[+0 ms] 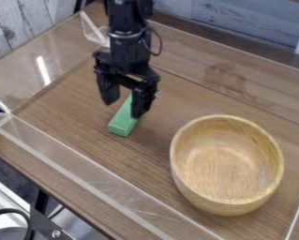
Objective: Put the green block in the brown bowl
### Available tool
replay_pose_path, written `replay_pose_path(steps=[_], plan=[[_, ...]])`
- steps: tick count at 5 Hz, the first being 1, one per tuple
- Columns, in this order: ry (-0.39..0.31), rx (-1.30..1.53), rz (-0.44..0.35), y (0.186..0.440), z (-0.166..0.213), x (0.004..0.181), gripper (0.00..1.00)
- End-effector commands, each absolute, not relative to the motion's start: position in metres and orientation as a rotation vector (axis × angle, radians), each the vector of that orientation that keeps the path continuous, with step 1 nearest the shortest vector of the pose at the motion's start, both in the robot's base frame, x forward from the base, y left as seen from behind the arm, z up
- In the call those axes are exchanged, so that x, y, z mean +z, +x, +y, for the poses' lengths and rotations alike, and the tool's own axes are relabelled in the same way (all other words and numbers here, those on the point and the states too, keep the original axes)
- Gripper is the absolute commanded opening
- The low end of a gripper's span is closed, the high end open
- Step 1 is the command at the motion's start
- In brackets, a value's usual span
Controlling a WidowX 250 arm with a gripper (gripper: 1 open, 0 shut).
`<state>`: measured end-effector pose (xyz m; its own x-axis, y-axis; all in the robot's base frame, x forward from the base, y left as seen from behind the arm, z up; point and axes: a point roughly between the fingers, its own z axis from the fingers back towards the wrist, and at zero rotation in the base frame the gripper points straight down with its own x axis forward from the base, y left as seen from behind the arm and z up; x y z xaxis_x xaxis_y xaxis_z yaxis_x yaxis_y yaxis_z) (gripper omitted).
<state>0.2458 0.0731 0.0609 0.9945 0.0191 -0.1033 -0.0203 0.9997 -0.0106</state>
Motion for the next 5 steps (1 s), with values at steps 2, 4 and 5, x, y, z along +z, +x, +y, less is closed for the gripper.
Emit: replay_pose_path(steps=[2,4,5], plan=[[-0.027,0.026,0.041,0.2566,0.0751,0.0594,1.0],[-0.056,0.04,0.02,0.2579,0.0734,0.0599,1.0],[-0.065,0.046,0.015,0.2589,0.0729,0.0606,1.0]])
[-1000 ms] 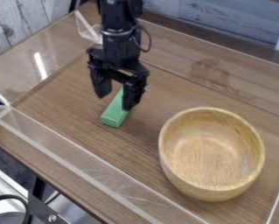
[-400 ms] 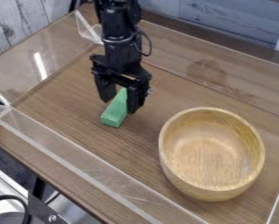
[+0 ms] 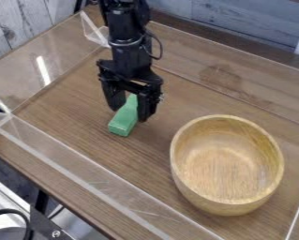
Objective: Put the green block in the brown bowl
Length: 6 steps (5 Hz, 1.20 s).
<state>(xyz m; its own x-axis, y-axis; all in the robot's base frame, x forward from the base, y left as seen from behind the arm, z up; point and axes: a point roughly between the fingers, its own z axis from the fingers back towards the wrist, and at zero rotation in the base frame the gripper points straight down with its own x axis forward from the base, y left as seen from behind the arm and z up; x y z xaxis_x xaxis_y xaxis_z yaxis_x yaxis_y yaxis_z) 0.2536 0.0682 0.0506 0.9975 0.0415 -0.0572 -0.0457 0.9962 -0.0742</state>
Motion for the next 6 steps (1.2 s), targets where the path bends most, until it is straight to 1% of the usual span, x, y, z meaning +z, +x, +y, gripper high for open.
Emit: replay_pose_path(steps=[1,6], plan=[[-0.068,0.05,0.014,0.2603,0.073,0.0601,1.0],[-0.076,0.052,0.001,0.2659,0.0753,0.0645,1.0]])
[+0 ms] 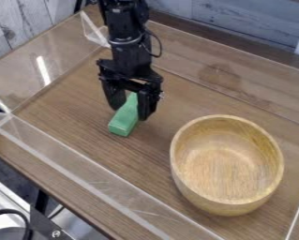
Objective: Put the green block in the brown bowl
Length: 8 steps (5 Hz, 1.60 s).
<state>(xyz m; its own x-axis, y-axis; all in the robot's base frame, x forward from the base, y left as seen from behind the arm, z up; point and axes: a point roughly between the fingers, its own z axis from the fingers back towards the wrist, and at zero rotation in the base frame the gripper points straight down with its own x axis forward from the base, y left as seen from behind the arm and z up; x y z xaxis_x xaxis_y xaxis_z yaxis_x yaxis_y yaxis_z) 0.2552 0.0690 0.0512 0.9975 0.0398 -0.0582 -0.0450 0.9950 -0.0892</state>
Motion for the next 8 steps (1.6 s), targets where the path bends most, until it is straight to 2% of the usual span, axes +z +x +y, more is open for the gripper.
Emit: replay_pose_path(steps=[1,3,5,6,7,8], plan=[[-0.076,0.055,0.002,0.266,0.075,0.064,1.0],[-0.075,0.06,0.005,0.267,0.074,0.064,1.0],[-0.058,0.077,0.036,0.269,0.079,0.045,1.0],[-0.057,0.084,0.042,0.269,0.08,0.04,0.0],[-0.059,0.087,0.044,0.27,0.08,0.039,0.0],[-0.071,0.091,0.029,0.272,0.076,0.053,0.0]])
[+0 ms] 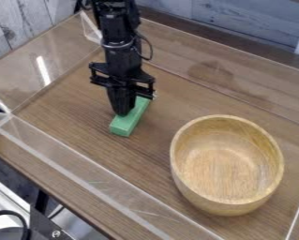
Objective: Put the green block in the brown bowl
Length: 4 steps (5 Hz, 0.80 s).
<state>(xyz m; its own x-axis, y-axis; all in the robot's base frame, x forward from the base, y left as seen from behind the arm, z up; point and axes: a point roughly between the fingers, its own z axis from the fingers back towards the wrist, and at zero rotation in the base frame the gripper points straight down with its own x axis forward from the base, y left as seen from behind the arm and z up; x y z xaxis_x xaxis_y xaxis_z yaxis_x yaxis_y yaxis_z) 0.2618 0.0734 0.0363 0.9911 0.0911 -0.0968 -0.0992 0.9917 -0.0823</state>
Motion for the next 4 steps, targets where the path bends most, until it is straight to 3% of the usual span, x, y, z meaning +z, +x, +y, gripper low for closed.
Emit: replay_pose_path(steps=[1,3,4], plan=[[-0.085,0.092,0.012,0.274,0.07,0.068,0.0],[-0.113,0.048,-0.038,0.294,0.029,0.11,0.0],[-0.104,0.068,-0.044,0.29,0.048,0.101,1.0]])
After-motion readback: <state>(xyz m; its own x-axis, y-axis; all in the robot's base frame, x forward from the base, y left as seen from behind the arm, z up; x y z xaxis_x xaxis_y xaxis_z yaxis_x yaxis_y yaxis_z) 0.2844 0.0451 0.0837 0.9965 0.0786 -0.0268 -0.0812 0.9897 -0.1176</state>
